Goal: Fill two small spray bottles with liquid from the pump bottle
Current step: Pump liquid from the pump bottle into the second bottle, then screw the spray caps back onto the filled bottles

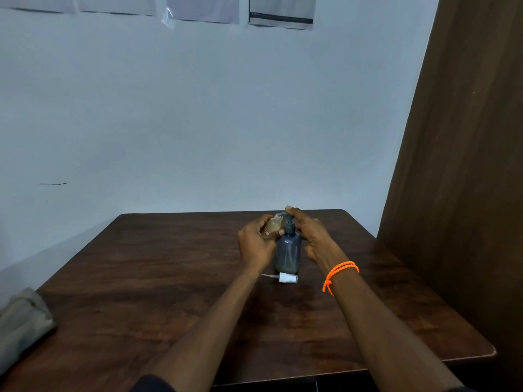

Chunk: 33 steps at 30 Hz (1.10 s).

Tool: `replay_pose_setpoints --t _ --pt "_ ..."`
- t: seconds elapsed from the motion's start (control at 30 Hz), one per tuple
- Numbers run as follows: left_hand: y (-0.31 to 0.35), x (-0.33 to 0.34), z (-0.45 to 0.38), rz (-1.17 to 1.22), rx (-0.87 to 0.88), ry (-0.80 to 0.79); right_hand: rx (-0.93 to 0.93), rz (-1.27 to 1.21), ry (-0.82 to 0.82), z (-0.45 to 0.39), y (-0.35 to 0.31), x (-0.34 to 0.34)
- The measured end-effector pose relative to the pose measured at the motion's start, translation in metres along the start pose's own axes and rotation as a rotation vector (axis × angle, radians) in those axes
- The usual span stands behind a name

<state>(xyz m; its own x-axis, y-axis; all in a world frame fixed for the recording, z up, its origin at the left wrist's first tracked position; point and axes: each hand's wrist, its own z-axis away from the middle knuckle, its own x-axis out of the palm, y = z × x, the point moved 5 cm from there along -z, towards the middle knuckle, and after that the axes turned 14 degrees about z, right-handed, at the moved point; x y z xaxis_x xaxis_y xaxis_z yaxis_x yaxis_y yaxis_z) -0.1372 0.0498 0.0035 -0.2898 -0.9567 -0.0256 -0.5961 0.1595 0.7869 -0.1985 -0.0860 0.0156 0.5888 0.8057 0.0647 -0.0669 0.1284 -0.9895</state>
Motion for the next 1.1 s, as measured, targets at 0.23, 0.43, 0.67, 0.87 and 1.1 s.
replay_pose_setpoints --t 0.23,0.43,0.67,0.87,1.1 --pt "0.0 0.003 0.0 -0.005 -0.012 0.009 -0.022 0.062 0.034 0.004 -0.001 0.003" --pt "0.001 -0.001 0.001 -0.007 -0.063 0.029 -0.058 0.04 0.019 0.008 0.0 0.0" --pt "-0.005 -0.012 0.005 0.012 -0.122 0.047 -0.185 0.322 0.188 0.021 0.017 -0.014" --pt "-0.001 -0.018 0.011 0.035 -0.103 0.056 -0.324 0.802 0.172 0.021 0.05 -0.037" --pt "0.002 -0.035 0.029 0.063 -0.104 0.071 -0.348 1.332 0.048 0.029 0.069 -0.019"
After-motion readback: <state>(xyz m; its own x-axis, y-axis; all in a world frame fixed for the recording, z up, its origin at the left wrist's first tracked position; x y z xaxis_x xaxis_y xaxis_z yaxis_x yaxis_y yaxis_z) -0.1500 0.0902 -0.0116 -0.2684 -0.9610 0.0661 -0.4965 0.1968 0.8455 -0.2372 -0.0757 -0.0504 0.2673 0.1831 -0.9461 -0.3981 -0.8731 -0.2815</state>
